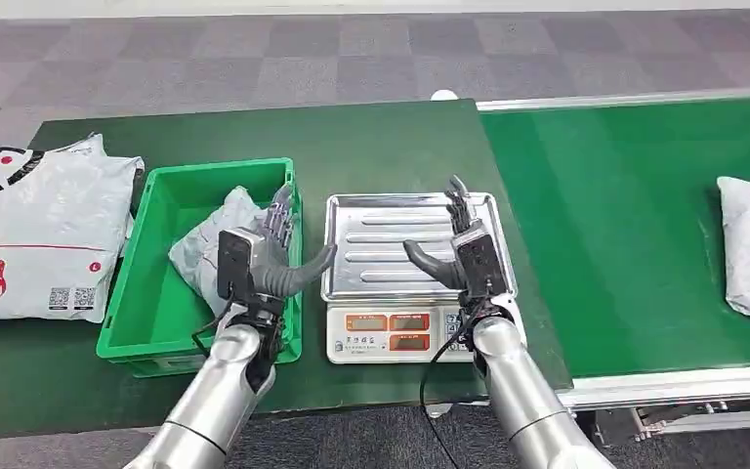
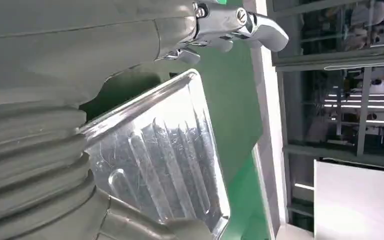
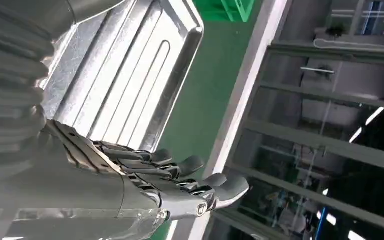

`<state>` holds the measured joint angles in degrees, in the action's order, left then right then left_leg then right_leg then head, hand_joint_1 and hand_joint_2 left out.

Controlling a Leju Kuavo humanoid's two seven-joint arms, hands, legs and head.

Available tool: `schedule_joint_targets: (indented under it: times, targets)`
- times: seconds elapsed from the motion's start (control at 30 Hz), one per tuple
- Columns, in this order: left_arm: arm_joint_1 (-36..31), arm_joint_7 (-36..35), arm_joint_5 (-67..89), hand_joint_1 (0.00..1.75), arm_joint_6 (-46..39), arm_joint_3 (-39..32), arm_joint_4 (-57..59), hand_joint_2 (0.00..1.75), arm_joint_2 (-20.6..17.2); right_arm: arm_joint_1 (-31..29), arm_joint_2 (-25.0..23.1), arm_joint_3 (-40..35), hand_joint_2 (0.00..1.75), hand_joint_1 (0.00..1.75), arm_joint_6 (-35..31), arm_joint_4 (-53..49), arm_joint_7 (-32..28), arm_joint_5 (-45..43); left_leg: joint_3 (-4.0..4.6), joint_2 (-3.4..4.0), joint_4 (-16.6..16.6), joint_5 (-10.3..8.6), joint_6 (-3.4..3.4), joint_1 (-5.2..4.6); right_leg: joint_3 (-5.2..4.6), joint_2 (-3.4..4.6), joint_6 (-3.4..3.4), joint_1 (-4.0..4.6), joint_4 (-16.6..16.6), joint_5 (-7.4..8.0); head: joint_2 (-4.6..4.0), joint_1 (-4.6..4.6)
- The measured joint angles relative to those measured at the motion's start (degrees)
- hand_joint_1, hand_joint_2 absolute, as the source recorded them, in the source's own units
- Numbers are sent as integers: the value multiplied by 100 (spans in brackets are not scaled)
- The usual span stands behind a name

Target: Moved the parcel from conveyor to table for the left to box.

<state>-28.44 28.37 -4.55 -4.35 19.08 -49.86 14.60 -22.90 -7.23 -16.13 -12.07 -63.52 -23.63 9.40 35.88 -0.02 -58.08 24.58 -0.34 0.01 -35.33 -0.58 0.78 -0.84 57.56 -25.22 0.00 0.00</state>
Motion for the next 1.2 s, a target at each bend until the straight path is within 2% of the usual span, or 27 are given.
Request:
schedule_joint_targets:
  times: [0.63,1.2]
  targets:
    - [-135,-66,17,0,33,153,39,175,9,125,7,0,175,0,-41,-11,57,-2,0,2,0,0,0,0,-1,1,0,0,0,0,-2,0]
    - [-151,-105,2,0,94,273,140,175,9,286,197,186,175,0,-407,-179,125,210,0,2,0,0,0,0,-1,2,0,0,0,0,0,0]
